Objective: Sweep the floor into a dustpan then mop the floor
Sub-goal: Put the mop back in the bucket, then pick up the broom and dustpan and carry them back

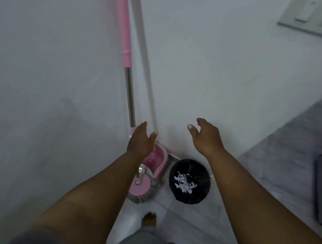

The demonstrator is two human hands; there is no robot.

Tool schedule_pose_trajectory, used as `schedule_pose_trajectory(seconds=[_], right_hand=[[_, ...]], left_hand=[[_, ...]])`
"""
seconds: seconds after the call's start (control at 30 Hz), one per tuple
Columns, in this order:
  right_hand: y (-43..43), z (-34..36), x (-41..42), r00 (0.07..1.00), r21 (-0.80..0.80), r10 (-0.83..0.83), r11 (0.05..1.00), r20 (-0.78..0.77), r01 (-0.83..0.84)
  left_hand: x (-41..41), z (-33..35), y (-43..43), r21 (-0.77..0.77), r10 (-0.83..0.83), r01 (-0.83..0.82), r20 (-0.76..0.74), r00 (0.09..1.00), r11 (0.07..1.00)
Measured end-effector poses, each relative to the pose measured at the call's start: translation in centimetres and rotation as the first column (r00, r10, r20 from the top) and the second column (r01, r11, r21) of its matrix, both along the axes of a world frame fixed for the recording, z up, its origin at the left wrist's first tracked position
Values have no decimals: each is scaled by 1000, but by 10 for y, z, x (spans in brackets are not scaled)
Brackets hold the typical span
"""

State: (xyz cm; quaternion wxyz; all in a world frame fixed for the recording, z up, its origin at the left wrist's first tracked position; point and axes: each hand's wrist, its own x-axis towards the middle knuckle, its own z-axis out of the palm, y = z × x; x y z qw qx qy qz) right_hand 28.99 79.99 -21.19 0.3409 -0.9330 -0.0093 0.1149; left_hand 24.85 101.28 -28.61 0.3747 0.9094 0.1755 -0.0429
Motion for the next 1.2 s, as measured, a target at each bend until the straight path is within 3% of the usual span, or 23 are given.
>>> schedule_pose_trajectory(seconds=[0.23,0.5,0.83,1.2], right_hand=[[-143,31,-72,968,-166,-205,960,144,228],[-306,66,-178,857,-243,-452,827,247,506],[-437,91,-319,588,-289,-743,514,320,808],[-480,102,-422,249,-364,-901,112,355,924]], left_hand=[[16,64,-120,234,-454,447,-26,891,863],[-7,130,-298,393,-775,706,27,632,589],[-59,168,-486,453,-972,863,39,231,223],[-114,171,-639,446,-975,874,14,-224,-194]])
